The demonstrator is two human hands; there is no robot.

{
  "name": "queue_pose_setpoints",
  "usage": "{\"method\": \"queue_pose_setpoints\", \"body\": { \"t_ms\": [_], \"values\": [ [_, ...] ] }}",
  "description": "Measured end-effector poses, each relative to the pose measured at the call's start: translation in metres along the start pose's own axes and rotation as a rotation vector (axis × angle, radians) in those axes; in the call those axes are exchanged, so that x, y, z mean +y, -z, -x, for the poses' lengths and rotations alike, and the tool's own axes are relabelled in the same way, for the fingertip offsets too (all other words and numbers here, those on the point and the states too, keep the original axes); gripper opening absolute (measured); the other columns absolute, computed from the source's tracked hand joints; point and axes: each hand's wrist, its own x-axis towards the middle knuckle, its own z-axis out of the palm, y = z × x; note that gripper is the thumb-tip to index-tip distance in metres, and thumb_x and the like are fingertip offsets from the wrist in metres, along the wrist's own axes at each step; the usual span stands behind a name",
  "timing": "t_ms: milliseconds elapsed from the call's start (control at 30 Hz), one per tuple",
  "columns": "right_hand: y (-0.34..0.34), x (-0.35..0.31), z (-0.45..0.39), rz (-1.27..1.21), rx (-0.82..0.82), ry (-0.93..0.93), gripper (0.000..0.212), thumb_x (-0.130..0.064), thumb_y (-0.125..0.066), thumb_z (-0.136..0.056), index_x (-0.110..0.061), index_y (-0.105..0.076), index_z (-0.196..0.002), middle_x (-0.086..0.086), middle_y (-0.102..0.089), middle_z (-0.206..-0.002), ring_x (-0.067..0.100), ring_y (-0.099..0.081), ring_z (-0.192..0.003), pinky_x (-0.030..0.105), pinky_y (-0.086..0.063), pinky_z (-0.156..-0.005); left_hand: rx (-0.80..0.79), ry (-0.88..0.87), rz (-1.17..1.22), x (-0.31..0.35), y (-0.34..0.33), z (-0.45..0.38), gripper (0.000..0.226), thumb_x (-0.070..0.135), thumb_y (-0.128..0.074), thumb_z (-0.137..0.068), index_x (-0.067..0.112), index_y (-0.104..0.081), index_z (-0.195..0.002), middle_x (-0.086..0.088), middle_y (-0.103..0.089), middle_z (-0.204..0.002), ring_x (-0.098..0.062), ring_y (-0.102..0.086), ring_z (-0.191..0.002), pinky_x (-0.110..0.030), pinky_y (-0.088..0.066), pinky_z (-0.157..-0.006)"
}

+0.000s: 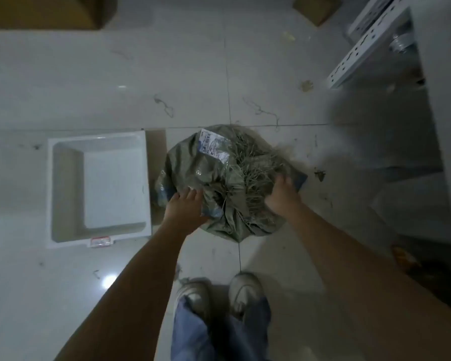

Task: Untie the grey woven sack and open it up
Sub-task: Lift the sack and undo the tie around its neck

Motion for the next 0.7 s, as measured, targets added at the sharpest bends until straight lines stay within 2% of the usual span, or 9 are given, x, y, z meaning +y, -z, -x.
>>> {"method": "queue_pose_setpoints", "body": {
  "t_ms": [33,67,167,233,333,433,567,633,700],
  "values": [
    [-0.006,0.007,-0.014,-0.045,0.042,-0.07,0.037,-0.015,-0.051,-0.085,-0.013,-0.035,-0.119,0.013,-0.039,-0.119,0.025,-0.045,-0.109,0.039,-0.044,-0.088,0.014,-0.022,-0.018,-0.003,-0.009,-0.008,0.081,0.051,-0.045,-0.09,0.009,-0.012,-0.151,-0.009,-0.024,-0.157,-0.024,-0.021,-0.146,-0.039,-0.019,-0.118],
    [-0.013,0.016,-0.03,0.029,0.092,-0.097,0.029,-0.012,-0.047,-0.089,-0.007,-0.036,-0.115,0.008,-0.042,-0.117,0.022,-0.046,-0.107,0.035,-0.042,-0.083,0.031,-0.042,-0.003,-0.005,-0.016,-0.018,0.08,0.049,-0.045,-0.09,0.01,-0.01,-0.151,-0.009,-0.022,-0.158,-0.023,-0.02,-0.147,-0.038,-0.016,-0.119],
    [-0.026,0.039,-0.069,0.046,0.154,-0.194,0.049,-0.013,-0.049,-0.091,-0.002,-0.035,-0.136,0.02,-0.042,-0.138,0.037,-0.046,-0.12,0.039,-0.045,-0.095,0.089,-0.084,0.098,-0.01,-0.029,-0.05,0.085,0.048,-0.055,-0.085,0.016,-0.01,-0.151,-0.007,-0.024,-0.157,-0.024,-0.025,-0.144,-0.036,-0.018,-0.118],
    [-0.036,0.046,-0.084,0.138,0.139,-0.116,0.052,-0.015,-0.052,-0.09,-0.006,-0.034,-0.138,0.022,-0.036,-0.141,0.039,-0.041,-0.125,0.045,-0.043,-0.101,0.12,-0.088,0.151,-0.011,-0.034,-0.067,0.096,0.053,-0.064,-0.075,0.019,-0.014,-0.151,-0.008,-0.028,-0.153,-0.026,-0.029,-0.14,-0.037,-0.023,-0.115],
    [-0.049,0.046,-0.096,0.304,0.148,0.034,0.041,-0.018,-0.055,-0.088,-0.005,-0.048,-0.126,0.02,-0.039,-0.138,0.035,-0.035,-0.13,0.041,-0.038,-0.105,0.2,-0.109,0.145,-0.013,-0.037,-0.086,0.105,0.058,-0.071,-0.064,0.024,-0.02,-0.149,-0.011,-0.032,-0.145,-0.028,-0.034,-0.132,-0.037,-0.029,-0.109],
    [-0.058,0.033,-0.097,0.413,0.239,0.08,0.028,-0.01,-0.054,-0.087,-0.001,-0.059,-0.113,0.019,-0.038,-0.14,0.033,-0.032,-0.13,0.037,-0.029,-0.109,0.258,-0.113,0.113,-0.005,-0.036,-0.1,0.107,0.06,-0.07,-0.063,0.023,-0.02,-0.149,-0.016,-0.024,-0.15,-0.031,-0.025,-0.138,-0.04,-0.022,-0.114],
    [-0.064,0.021,-0.094,0.357,0.361,0.086,0.04,-0.004,-0.043,-0.092,0.004,-0.044,-0.131,0.021,-0.024,-0.149,0.033,-0.026,-0.135,0.037,-0.023,-0.109,0.258,-0.164,0.015,0.015,-0.033,-0.109,0.107,0.059,-0.072,-0.063,0.013,-0.026,-0.147,-0.017,-0.02,-0.153,-0.031,-0.019,-0.143,-0.04,-0.013,-0.118],
    [-0.068,0.019,-0.089,0.328,0.311,0.188,0.031,-0.011,-0.05,-0.089,-0.001,-0.057,-0.117,0.021,-0.04,-0.138,0.033,-0.032,-0.131,0.038,-0.029,-0.108,0.277,-0.152,-0.001,0.022,-0.034,-0.108,0.1,0.052,-0.073,-0.066,0.011,-0.029,-0.146,-0.017,-0.017,-0.155,-0.03,-0.016,-0.145,-0.038,-0.009,-0.119],
    [-0.069,0.019,-0.08,0.189,0.261,0.262,0.01,-0.007,-0.054,-0.085,-0.003,-0.063,-0.089,0.02,-0.056,-0.106,0.036,-0.044,-0.121,0.039,-0.036,-0.103,0.29,-0.118,0.027,0.025,-0.033,-0.105,0.09,0.047,-0.073,-0.068,0.012,-0.037,-0.142,-0.017,-0.021,-0.153,-0.03,-0.019,-0.144,-0.038,-0.013,-0.118]
  ]
}}
